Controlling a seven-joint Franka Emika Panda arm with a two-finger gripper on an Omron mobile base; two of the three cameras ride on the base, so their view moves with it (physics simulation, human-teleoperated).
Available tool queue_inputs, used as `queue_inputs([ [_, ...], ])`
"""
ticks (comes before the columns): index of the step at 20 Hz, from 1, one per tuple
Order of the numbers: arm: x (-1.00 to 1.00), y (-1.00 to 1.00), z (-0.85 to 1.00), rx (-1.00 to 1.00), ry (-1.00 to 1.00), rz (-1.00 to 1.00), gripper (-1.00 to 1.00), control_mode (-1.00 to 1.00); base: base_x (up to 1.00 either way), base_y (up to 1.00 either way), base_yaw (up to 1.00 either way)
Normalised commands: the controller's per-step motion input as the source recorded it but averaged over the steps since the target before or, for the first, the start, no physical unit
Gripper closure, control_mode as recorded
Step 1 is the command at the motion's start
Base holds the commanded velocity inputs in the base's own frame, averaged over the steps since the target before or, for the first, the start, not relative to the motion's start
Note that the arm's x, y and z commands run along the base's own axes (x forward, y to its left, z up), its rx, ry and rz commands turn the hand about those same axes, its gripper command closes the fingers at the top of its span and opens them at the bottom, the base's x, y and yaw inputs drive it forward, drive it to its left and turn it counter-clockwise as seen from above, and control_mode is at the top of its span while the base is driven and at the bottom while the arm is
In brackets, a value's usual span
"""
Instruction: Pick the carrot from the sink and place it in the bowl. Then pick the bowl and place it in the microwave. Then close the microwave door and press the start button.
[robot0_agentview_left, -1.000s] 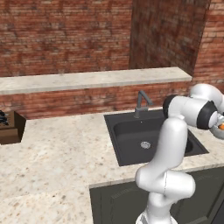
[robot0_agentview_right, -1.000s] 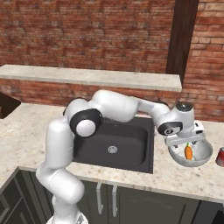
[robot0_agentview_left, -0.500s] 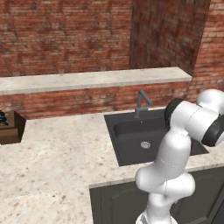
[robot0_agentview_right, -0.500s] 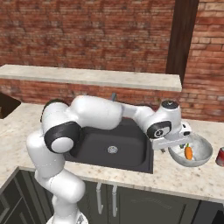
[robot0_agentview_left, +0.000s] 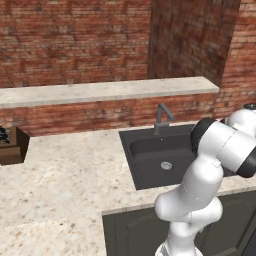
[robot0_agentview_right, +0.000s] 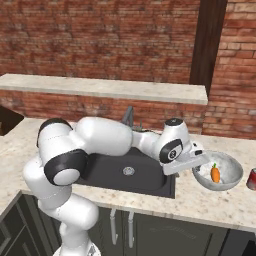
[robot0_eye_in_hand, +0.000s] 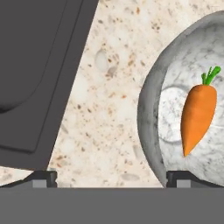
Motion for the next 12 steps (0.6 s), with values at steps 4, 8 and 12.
queue_inputs([
  [4,0.45,-0.21,-0.11,0.00,0.03,0.00,-1.00,-1.00,0.00,0.00,0.00],
  [8,0.45,-0.31,-0.05,0.00,0.03,0.00,-1.00,-1.00,0.00,0.00,0.00],
  [12,0.24,-0.42,-0.12,0.00,0.00,0.00,-1.00,-1.00,0.00,0.00,0.00],
])
